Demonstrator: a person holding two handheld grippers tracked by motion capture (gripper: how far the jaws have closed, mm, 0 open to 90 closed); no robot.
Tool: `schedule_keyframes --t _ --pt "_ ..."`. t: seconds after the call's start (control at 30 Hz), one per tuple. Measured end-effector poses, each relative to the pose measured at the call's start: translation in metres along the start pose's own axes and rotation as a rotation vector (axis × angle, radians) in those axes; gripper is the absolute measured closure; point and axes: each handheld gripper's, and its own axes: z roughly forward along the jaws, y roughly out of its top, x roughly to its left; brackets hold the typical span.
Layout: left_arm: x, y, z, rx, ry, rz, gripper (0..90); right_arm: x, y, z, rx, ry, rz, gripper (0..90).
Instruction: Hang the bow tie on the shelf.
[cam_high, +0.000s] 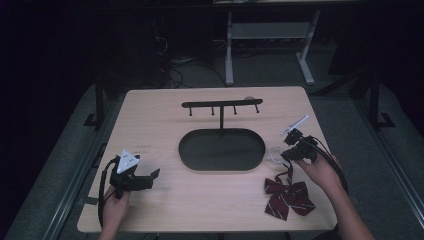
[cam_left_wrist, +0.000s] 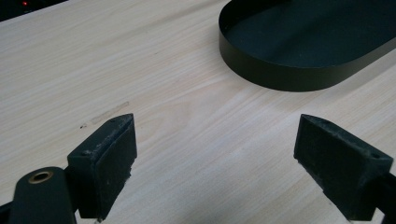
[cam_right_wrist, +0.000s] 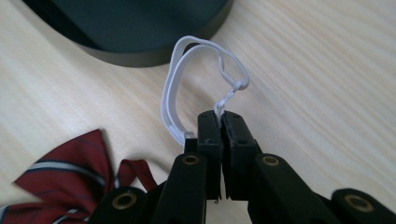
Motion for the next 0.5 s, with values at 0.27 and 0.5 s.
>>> schedule_keyframes --t 0.27,0.5 --pt "0.000 0.000 0.000 0.001 0.002 -0.003 13.1 0.005 0.001 -0.022 -0.042 0.037 -0.028 86.9" --pt "0.000 0.000 0.000 0.003 0.001 0.000 13.1 0.011 0.005 -0.041 -0.079 0.057 -0.052 86.9"
